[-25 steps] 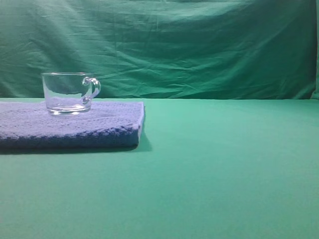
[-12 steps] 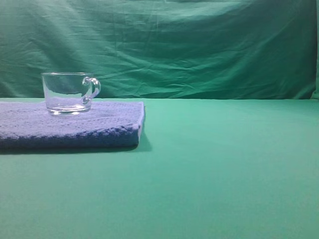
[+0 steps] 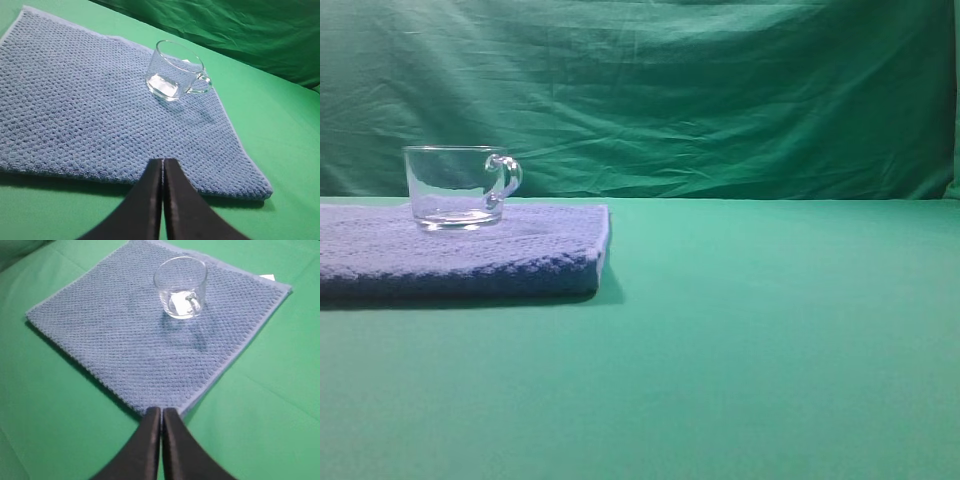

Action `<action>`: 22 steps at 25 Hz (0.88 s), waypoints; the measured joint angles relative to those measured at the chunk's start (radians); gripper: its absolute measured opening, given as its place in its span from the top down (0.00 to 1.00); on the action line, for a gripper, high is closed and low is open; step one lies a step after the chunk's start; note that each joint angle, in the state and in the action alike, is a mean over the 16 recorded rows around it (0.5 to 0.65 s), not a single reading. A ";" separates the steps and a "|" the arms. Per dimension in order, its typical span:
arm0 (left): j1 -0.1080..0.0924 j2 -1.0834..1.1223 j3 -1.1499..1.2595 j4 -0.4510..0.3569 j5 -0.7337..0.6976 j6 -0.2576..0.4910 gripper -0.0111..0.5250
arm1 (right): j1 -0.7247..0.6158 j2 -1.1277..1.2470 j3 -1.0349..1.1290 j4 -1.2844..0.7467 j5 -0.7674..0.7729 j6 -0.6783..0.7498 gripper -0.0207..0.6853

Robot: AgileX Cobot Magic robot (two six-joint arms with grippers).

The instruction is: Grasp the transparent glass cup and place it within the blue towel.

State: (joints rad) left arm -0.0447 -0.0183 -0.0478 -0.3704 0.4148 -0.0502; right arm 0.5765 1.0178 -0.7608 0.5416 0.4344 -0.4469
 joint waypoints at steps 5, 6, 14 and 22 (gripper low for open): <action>0.000 0.000 0.000 0.000 0.000 0.000 0.98 | -0.078 -0.029 0.009 -0.016 0.000 0.065 0.97; 0.000 0.000 0.000 0.000 0.000 0.000 0.98 | -0.096 -0.033 0.009 -0.020 0.004 0.080 0.97; 0.000 0.000 0.000 0.000 0.000 0.000 0.98 | -0.244 -0.126 0.020 -0.059 0.063 0.173 0.97; 0.000 0.000 0.000 0.000 0.000 0.000 0.98 | -0.396 -0.351 0.136 -0.096 0.071 0.234 0.97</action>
State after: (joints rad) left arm -0.0447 -0.0183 -0.0478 -0.3704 0.4148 -0.0502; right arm 0.1801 0.6671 -0.6247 0.4458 0.5054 -0.2131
